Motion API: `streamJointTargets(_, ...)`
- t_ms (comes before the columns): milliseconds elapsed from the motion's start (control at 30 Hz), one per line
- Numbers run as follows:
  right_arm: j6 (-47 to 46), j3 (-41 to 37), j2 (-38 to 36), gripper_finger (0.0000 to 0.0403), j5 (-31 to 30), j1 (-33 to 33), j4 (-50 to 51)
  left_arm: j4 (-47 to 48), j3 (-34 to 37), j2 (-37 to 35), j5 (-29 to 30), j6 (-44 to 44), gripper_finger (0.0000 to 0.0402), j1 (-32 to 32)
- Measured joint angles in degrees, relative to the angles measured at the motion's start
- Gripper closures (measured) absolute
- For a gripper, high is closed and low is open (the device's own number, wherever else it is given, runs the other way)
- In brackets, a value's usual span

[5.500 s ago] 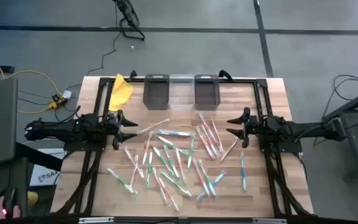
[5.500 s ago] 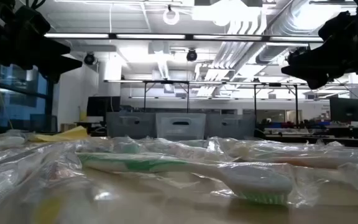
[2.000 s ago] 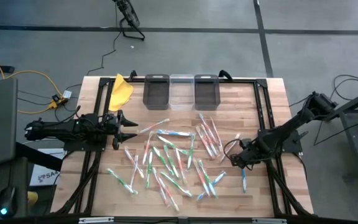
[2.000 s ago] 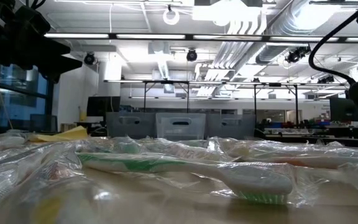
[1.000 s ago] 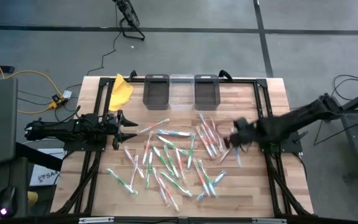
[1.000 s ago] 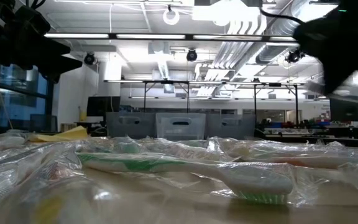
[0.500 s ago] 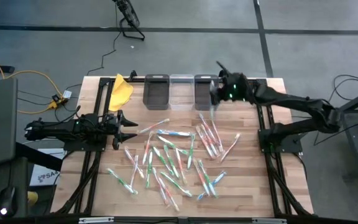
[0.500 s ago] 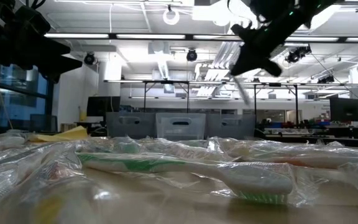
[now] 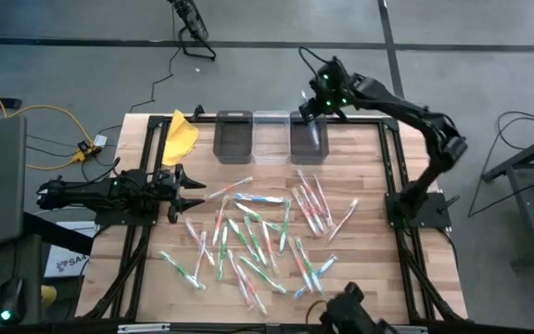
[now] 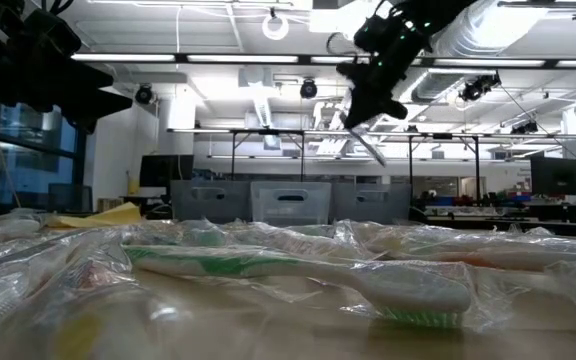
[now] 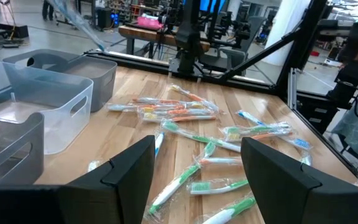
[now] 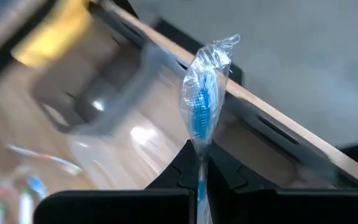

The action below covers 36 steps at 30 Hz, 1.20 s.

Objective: Pick & Place Toothbrushes
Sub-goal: Put the blue toothbrush into the right black bin, then put the orange toothbrush into the transparent bin

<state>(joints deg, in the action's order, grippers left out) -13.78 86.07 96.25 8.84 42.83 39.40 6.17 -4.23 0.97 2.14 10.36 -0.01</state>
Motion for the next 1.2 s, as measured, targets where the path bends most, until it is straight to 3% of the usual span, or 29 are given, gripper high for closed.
streamJointTargets(267, 2.9, 8.2, 9.3, 0.0399, -3.3, 0.9, 6.5, 0.0, 0.0, 0.0, 0.0, 0.0, 0.0169, 0.0)
streamJointTargets(733, 4.0, 8.4, 17.3, 0.0391, -4.8, 0.7, 8.5, 0.0, 0.0, 0.0, 0.0, 0.0, 0.0169, 0.0)
streamJointTargets(900, 3.5, 8.4, 17.6, 0.0355, -6.5, 0.6, 9.1, 0.0, 0.0, 0.0, 0.0, 0.0, 0.0169, 0.0)
streamJointTargets(1200, 1.6, 8.4, 15.5, 0.0251, -5.3, -0.2, 16.2, 0.0, 0.0, 0.0, 0.0, 0.0, 0.0169, 0.0)
